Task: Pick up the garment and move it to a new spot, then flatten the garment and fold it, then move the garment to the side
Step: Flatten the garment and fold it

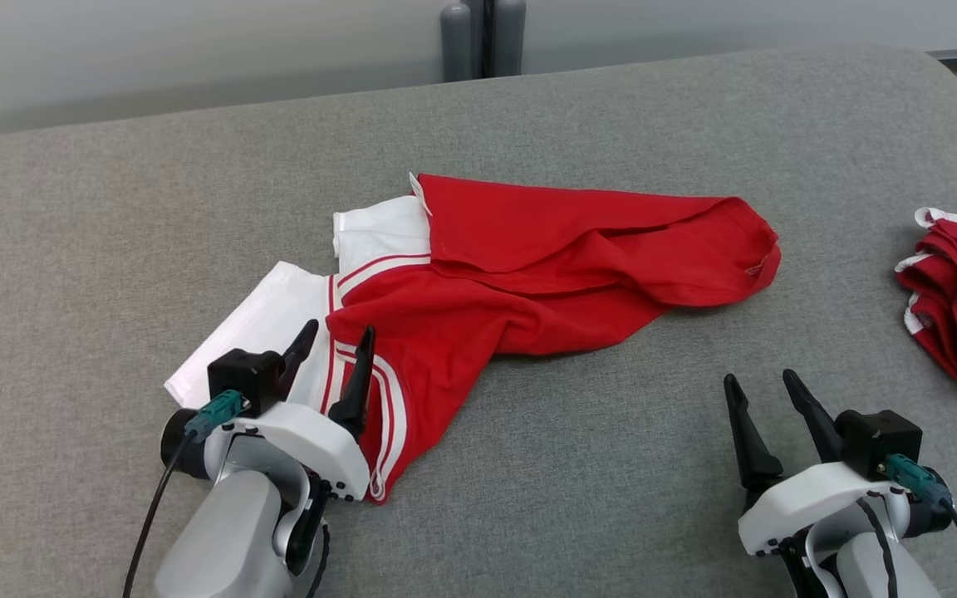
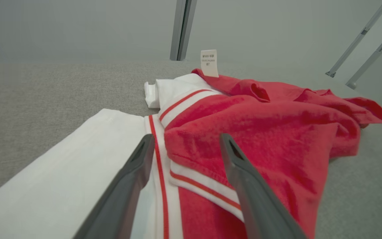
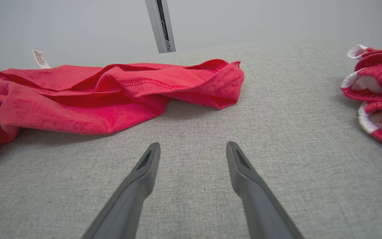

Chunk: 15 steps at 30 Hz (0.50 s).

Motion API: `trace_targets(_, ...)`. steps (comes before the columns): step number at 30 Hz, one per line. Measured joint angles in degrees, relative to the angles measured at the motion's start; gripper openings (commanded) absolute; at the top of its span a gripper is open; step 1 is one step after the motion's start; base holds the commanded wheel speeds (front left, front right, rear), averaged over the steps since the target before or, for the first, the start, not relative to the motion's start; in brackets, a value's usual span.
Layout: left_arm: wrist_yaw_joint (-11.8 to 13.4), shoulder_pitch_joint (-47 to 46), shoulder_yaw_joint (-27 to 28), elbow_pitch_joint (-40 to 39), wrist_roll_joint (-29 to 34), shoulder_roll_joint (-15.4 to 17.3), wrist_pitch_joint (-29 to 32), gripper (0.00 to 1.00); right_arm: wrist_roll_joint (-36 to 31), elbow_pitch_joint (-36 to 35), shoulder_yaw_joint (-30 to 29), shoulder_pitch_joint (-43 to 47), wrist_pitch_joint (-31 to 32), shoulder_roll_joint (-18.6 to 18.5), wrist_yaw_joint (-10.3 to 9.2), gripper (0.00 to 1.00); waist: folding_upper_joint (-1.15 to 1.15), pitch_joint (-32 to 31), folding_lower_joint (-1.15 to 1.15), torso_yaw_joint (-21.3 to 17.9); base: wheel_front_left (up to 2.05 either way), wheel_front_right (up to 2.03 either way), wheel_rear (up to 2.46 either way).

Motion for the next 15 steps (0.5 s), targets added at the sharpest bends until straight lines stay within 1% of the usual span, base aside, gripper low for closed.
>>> trace_targets(4, -1.25, -1.97, -1.09, 3.34, -0.77, -0.02, 0.01, 1.0, 0.26, 0.0, 0.09, -0.06, 0.0, 0.0, 0.0, 1.0, 0.0, 0.72, 0.0, -0.42, 0.0, 0.0, 0.0)
trace_targets(9, -1.98, -3.87, -2.35, 4.49, -1.64, -0.02, 0.0, 1.0, 0.41, -0.05, 0.38, -0.35, 0.0, 0.0, 0.0, 1.0, 0.0, 1.3, 0.0, -0.7, 0.0, 0.0, 0.0)
trace_targets(10, -2.0, -3.99, -2.7, 4.74, -1.68, -0.03, 0.0, 0.88, 0.42, -0.05, 0.48, -0.36, 0.0, 0.0, 0.0, 1.0, 0.0, 1.38, 0.0, -0.76, 0.0, 0.0, 0.0)
trace_targets(11, -2.05, -4.17, -3.05, 5.19, -1.7, -0.02, 0.01, 0.18, 0.44, -0.04, 0.58, -0.42, 0.0, 0.0, 0.0, 1.0, 0.0, 1.46, 0.0, -0.83, 0.0, 0.0, 0.0)
trace_targets(12, -2.07, -4.42, -3.19, 5.45, -1.7, -0.02, 0.01, 0.0, 0.53, -0.05, 0.65, -0.58, 0.0, 0.0, 0.0, 1.0, 0.0, 1.55, 0.0, -0.91, 0.0, 0.0, 0.0)
trace_targets(15, -2.33, -5.28, -3.5, 5.31, -1.8, 0.0, 0.01, 0.0, 0.88, -0.11, 0.73, -1.14, 0.0, 0.0, 0.0, 1.0, 0.0, 1.73, 0.0, -1.12, 0.0, 0.0, 0.0)
